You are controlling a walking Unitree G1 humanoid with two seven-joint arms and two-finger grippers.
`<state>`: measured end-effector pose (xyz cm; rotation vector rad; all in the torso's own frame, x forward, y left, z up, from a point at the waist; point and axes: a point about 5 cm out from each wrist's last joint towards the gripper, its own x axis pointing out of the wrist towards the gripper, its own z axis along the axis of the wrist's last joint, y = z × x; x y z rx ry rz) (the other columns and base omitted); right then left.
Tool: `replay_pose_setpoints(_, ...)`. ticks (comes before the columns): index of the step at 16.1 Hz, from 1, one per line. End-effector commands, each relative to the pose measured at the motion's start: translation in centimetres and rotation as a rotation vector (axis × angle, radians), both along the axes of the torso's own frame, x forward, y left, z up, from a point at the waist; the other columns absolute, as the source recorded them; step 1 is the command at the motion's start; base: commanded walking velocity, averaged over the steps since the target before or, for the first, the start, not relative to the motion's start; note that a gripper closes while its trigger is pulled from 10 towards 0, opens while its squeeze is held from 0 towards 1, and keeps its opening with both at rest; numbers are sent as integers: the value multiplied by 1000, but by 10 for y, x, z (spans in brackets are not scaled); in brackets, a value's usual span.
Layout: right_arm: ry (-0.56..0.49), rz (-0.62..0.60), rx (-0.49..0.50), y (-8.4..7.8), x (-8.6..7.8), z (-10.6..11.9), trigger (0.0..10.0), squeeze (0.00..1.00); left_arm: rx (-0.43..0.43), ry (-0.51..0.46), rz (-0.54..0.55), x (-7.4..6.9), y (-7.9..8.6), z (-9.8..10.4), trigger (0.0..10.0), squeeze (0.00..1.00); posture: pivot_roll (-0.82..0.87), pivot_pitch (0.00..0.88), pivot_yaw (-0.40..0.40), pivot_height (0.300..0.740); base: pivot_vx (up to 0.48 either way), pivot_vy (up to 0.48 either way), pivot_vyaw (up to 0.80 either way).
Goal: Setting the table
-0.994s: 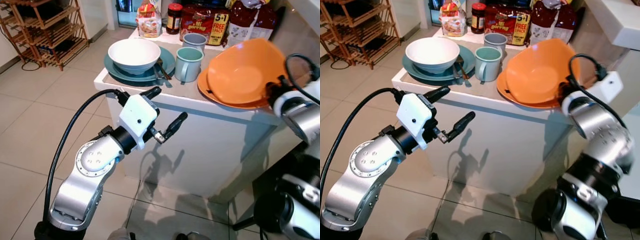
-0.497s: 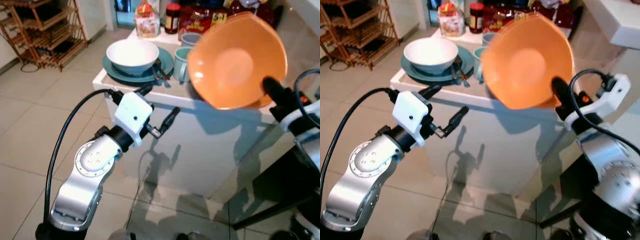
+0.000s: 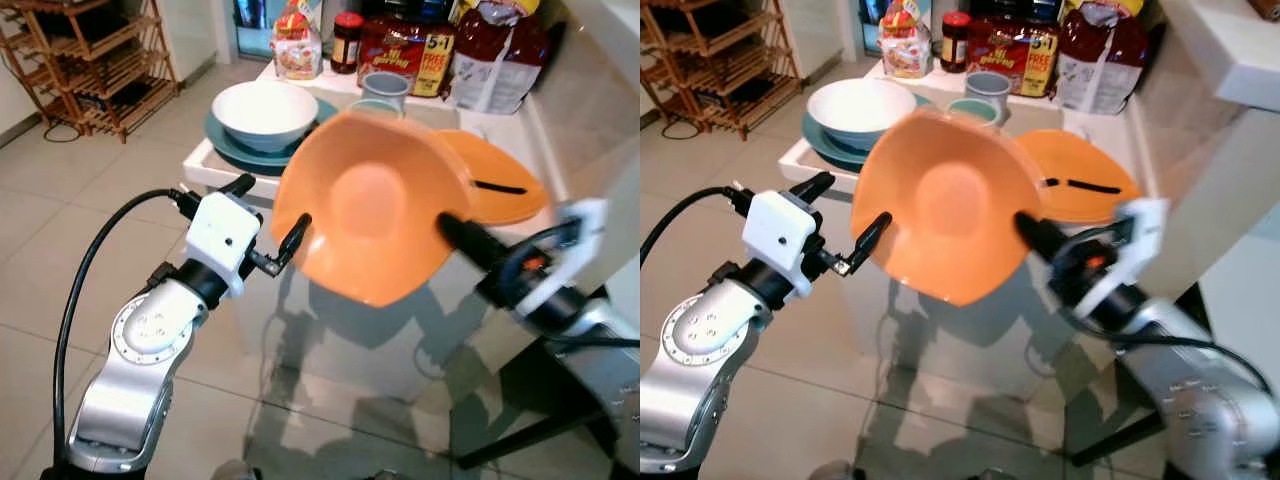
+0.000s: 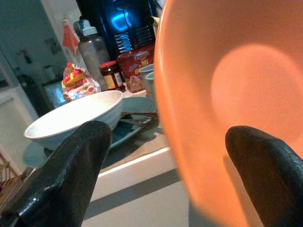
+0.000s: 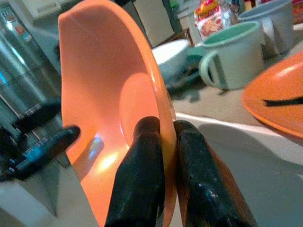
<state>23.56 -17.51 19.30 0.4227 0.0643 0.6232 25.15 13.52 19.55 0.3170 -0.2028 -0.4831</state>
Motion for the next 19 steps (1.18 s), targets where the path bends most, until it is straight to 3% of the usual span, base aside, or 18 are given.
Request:
replay_pose_setpoints(1,-47,-43,-30,-6,1,4,10000,0,2,-11,-7,-2,-4,0,10000,0,55,63,-34,740,0,-480,0)
replay_pose_setpoints(5,-100,-136,7,-1,10,6,10000,0,4,-14,26,2,-3,-2,10000,0,55,64,-35,740,0,-480,0)
replay_pose_setpoints(13,-125,-42,-21,-6,-2,4,10000,0,3,-18,3,1,-9,-1,10000,0,54,65,-35,740,0,-480,0)
replay_pose_setpoints(16,-128,-96,-14,-11,1,5,10000,0,-6,-33,-1,4,-11,1,10000,0,45,50,-27,740,0,-480,0)
replay_pose_setpoints(19,-85,-232,-30,-19,10,-1,10000,0,4,-42,31,10,-12,1,10000,0,41,44,-22,740,0,-480,0)
